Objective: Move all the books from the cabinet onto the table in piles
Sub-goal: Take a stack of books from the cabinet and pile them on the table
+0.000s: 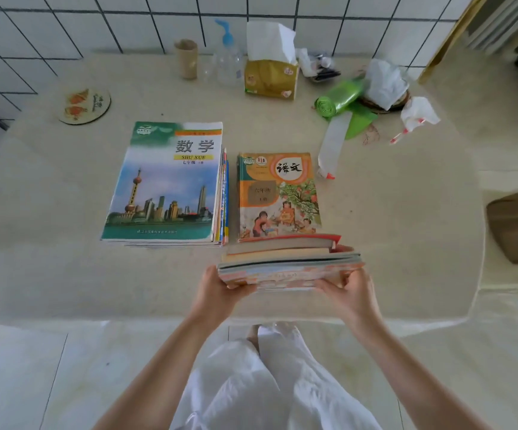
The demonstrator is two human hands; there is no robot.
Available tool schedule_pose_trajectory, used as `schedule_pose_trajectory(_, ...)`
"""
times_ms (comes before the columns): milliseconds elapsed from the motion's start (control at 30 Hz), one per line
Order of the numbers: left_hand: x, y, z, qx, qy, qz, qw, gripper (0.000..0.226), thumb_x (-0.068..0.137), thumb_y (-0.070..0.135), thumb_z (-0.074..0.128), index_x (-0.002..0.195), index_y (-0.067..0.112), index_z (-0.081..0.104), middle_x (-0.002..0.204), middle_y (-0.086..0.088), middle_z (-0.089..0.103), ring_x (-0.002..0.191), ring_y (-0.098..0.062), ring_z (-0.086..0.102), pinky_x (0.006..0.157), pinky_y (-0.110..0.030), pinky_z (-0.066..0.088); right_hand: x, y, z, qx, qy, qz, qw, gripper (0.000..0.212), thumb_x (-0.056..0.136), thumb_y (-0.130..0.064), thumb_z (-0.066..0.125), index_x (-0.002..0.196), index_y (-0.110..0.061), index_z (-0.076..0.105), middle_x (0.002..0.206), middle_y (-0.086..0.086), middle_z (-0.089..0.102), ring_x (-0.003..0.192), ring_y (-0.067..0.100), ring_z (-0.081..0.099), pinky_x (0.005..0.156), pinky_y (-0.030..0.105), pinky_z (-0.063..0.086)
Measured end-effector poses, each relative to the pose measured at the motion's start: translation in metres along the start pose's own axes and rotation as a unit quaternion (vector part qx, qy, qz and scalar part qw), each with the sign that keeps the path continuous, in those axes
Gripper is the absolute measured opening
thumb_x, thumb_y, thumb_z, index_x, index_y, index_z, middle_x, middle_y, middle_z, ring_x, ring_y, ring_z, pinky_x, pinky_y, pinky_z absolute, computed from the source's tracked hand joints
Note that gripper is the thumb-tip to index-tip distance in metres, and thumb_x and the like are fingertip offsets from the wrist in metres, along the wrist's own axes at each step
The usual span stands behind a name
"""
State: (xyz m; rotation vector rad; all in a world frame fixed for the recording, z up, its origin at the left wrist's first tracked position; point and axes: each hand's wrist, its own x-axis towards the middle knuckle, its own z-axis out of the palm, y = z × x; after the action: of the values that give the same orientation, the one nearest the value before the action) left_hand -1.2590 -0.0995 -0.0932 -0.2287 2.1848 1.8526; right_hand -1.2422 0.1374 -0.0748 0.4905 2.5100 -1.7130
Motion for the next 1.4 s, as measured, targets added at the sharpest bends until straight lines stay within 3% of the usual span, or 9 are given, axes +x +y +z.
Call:
schedule_pose_trajectory(67, -0.002, -0.009, 0.002, -0.003, 0.029, 0.006, 1.000, 0.043, 0.066, -0.004, 0.082, 0.093, 0.029, 0.073, 0.089, 0.013, 0.076, 0.087, -0.008, 0.071, 0.079, -0.026, 0.057, 0.002, 0.005, 0.003, -0.002, -0.020, -0.046, 0.999, 0.053, 0.070, 0.000, 0.081, 0.103, -0.036, 0.059, 0.096, -0.025, 0.069, 0.093, 0.000, 0.065, 0.084, 0.023, 0.052)
schedule_pose_trajectory(267, 0.001, -0.020, 0.007, 0.044, 0.040, 0.033, 0.998, 0.038, 0.070, -0.005, 0.081, 0.100, 0.014, 0.069, 0.090, 0.023, 0.073, 0.086, 0.002, 0.068, 0.078, -0.017, 0.054, 0.012, 0.019, -0.004, 0.011, -0.064, -0.079, 0.995, 0.060, 0.078, 0.003, 0.075, 0.113, -0.042, 0.056, 0.111, -0.020, 0.064, 0.110, 0.009, 0.062, 0.097, 0.040, 0.049)
schedule_pose_trajectory(433, -0.002, -0.023, 0.007, 0.068, 0.033, 0.039, 0.996, 0.045, 0.072, -0.003, 0.080, 0.110, 0.016, 0.064, 0.094, 0.031, 0.069, 0.091, 0.008, 0.065, 0.084, -0.016, 0.053, 0.017, 0.025, -0.008, -0.011, -0.115, -0.087, 0.989, 0.075, 0.079, -0.001, 0.075, 0.121, -0.057, 0.047, 0.118, -0.024, 0.060, 0.115, 0.006, 0.058, 0.102, 0.034, 0.046)
schedule_pose_trajectory(600, -0.006, -0.021, 0.014, -0.090, -0.005, 0.004, 0.996, 0.076, 0.063, 0.040, 0.087, 0.125, 0.009, 0.056, 0.116, -0.003, 0.067, 0.114, -0.026, 0.060, 0.096, -0.041, 0.050, 0.017, 0.036, -0.007, -0.007, -0.144, -0.107, 0.984, 0.058, 0.084, -0.015, 0.070, 0.130, -0.040, 0.045, 0.125, -0.015, 0.059, 0.119, 0.010, 0.057, 0.101, 0.028, 0.046)
schedule_pose_trajectory(867, -0.003, -0.021, 0.013, -0.070, 0.054, -0.068, 0.994, 0.037, 0.074, 0.010, 0.081, 0.107, 0.022, 0.070, 0.104, -0.003, 0.074, 0.105, -0.032, 0.066, 0.086, -0.043, 0.057, 0.032, 0.038, -0.009, 0.062, -0.201, 0.035, 0.977, 0.048, 0.079, -0.011, 0.074, 0.120, -0.033, 0.059, 0.108, -0.010, 0.067, 0.100, -0.001, 0.065, 0.091, 0.024, 0.052)
schedule_pose_trajectory(1033, 0.009, -0.016, 0.009, -0.039, 0.051, -0.085, 0.994, 0.050, 0.046, 0.028, 0.088, 0.094, 0.038, 0.075, 0.097, 0.002, 0.076, 0.099, -0.029, 0.069, 0.088, -0.053, 0.054, 0.041, 0.030, -0.012, -0.013, -0.159, 0.024, 0.987, 0.038, 0.081, -0.001, 0.073, 0.097, -0.033, 0.062, 0.097, -0.013, 0.072, 0.103, 0.013, 0.067, 0.095, 0.037, 0.052)
schedule_pose_trajectory(1167, 0.026, 0.008, 0.010, -0.016, 0.027, -0.069, 0.997, 0.050, 0.056, 0.025, 0.089, 0.100, 0.029, 0.067, 0.098, -0.003, 0.075, 0.097, -0.024, 0.070, 0.087, -0.052, 0.055, 0.059, 0.010, -0.021, 0.024, -0.129, 0.050, 0.990, 0.032, 0.081, 0.004, 0.070, 0.072, -0.021, 0.054, 0.082, -0.004, 0.070, 0.086, 0.012, 0.072, 0.064, 0.017, 0.054)
schedule_pose_trajectory(1267, 0.045, 0.027, 0.011, -0.059, 0.021, -0.077, 0.995, 0.062, 0.060, 0.006, 0.088, 0.109, 0.027, 0.058, 0.104, -0.003, 0.073, 0.097, -0.023, 0.070, 0.077, -0.042, 0.059, 0.075, -0.006, -0.030, 0.078, -0.153, 0.045, 0.984, 0.024, 0.084, 0.003, 0.066, 0.095, -0.016, 0.057, 0.083, -0.009, 0.073, 0.076, -0.004, 0.070, 0.061, 0.010, 0.051)
schedule_pose_trajectory(1400, 0.075, 0.048, 0.017, -0.080, 0.025, -0.139, 0.987, 0.055, 0.075, 0.008, 0.079, 0.120, 0.023, 0.053, 0.107, 0.002, 0.073, 0.094, -0.016, 0.071, 0.080, -0.036, 0.059, 0.106, -0.019, -0.033, 0.098, -0.184, 0.071, 0.975, 0.050, 0.086, -0.012, 0.069, 0.130, -0.023, 0.048, 0.114, -0.005, 0.072, 0.103, 0.012, 0.069, 0.085, 0.036, 0.057)
